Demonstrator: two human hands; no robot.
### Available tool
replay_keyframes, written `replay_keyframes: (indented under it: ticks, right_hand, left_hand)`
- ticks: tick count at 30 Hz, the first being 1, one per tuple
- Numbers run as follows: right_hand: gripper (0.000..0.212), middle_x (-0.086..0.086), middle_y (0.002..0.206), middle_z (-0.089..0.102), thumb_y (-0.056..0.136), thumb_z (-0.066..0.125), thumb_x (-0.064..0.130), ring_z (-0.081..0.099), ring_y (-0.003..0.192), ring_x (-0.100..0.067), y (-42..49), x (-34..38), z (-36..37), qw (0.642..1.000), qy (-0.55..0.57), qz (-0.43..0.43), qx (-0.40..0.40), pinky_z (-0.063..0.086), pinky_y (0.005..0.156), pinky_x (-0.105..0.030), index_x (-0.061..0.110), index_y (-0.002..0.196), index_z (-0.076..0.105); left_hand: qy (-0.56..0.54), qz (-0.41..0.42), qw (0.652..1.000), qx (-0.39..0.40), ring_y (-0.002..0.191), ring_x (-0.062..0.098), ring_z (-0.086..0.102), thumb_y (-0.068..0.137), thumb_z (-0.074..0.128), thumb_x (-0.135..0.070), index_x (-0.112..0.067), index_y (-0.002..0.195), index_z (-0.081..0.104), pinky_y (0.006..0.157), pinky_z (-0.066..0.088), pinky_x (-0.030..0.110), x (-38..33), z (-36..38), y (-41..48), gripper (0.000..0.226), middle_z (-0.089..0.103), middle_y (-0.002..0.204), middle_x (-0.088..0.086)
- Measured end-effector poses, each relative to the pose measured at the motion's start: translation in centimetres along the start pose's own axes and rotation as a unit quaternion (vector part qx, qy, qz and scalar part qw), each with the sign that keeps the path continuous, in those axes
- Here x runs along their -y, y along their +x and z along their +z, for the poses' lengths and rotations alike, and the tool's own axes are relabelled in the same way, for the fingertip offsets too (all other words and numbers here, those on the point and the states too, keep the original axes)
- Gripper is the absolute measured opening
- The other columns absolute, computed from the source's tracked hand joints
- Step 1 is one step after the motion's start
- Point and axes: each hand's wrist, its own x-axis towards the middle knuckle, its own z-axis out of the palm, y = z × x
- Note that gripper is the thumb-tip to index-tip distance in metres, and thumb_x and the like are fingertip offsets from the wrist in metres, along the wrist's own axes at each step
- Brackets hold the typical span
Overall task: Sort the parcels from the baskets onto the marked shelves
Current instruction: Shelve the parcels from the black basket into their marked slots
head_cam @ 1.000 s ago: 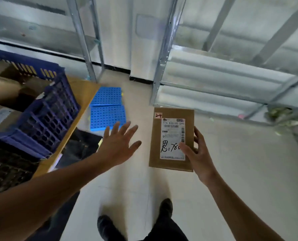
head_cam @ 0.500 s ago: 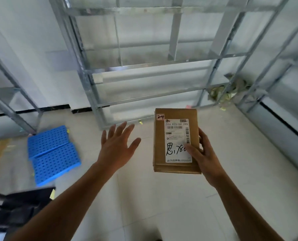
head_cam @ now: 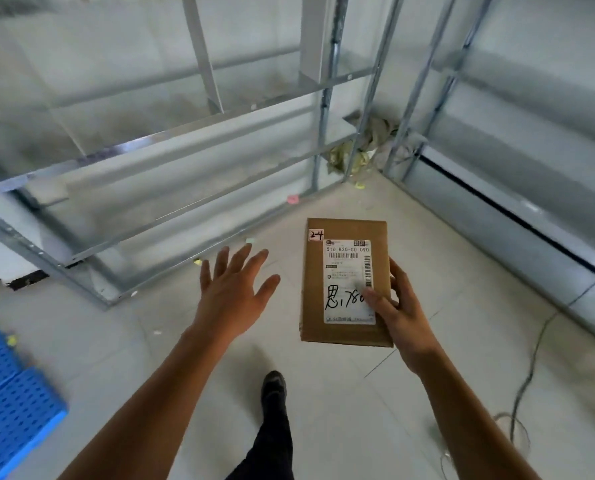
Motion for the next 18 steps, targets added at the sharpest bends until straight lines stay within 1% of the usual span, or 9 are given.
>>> replay_keyframes:
  ticks: [5, 7, 9, 13, 18]
  right_hand:
    - [0.076, -0.004, 0.137, 0.066, 0.089, 0.081, 0.032, 0.075, 0.108, -0.031, 7.8, 2.7, -1.9, 0.999, -0.014, -0.002, -0.038, 0.065, 0.076, -0.05, 0.043, 0.152, 0.04]
    - [0.077, -0.006, 0.138, 0.064, 0.089, 0.078, 0.03, 0.075, 0.107, -0.03, 11.3, 4.3, -2.5, 0.998, -0.023, 0.001, -0.051, 0.065, 0.076, -0.049, 0.041, 0.154, 0.038]
    - [0.081, -0.003, 0.137, 0.063, 0.086, 0.076, 0.031, 0.076, 0.107, -0.029, 14.9, 6.1, -2.9, 0.998, -0.032, -0.002, -0.054, 0.065, 0.075, -0.048, 0.041, 0.155, 0.036]
    - [0.082, 0.006, 0.132, 0.066, 0.086, 0.076, 0.03, 0.075, 0.108, -0.029, 21.6, 9.0, -4.2, 0.998, -0.03, -0.018, -0.052, 0.065, 0.075, -0.046, 0.041, 0.156, 0.035]
    - [0.081, 0.005, 0.136, 0.065, 0.088, 0.08, 0.034, 0.074, 0.11, -0.03, 29.5, 10.9, -8.2, 0.998, -0.012, -0.03, -0.06, 0.065, 0.078, -0.048, 0.044, 0.155, 0.036]
  left_hand:
    - [-0.009, 0.03, 0.999, 0.012, 0.158, 0.029, 0.005, 0.097, 0.021, -0.073, -0.041, 0.157, 0.027, 0.124, 0.001, 0.055, -2.4, 1.2, 10.4, 0.068, 0.018, 0.17, -0.004]
    - [-0.015, 0.041, 0.999, 0.017, 0.158, 0.03, 0.005, 0.095, 0.017, -0.075, -0.042, 0.157, 0.027, 0.125, 0.001, 0.056, -3.5, 0.8, 15.0, 0.071, 0.018, 0.17, -0.004]
    - [-0.015, 0.056, 0.998, 0.009, 0.158, 0.03, 0.005, 0.093, 0.011, -0.076, -0.042, 0.157, 0.027, 0.125, 0.002, 0.056, -4.3, 0.2, 19.5, 0.075, 0.019, 0.17, -0.004]
    - [-0.01, 0.065, 0.998, 0.002, 0.158, 0.029, 0.006, 0.092, 0.007, -0.076, -0.041, 0.157, 0.028, 0.126, 0.004, 0.056, -6.0, -0.4, 27.3, 0.077, 0.019, 0.17, -0.004]
    - [-0.011, 0.066, 0.998, 0.016, 0.159, 0.028, 0.003, 0.086, 0.002, -0.079, -0.04, 0.159, 0.026, 0.127, 0.004, 0.056, -9.9, -0.2, 35.7, 0.086, 0.015, 0.171, -0.005]
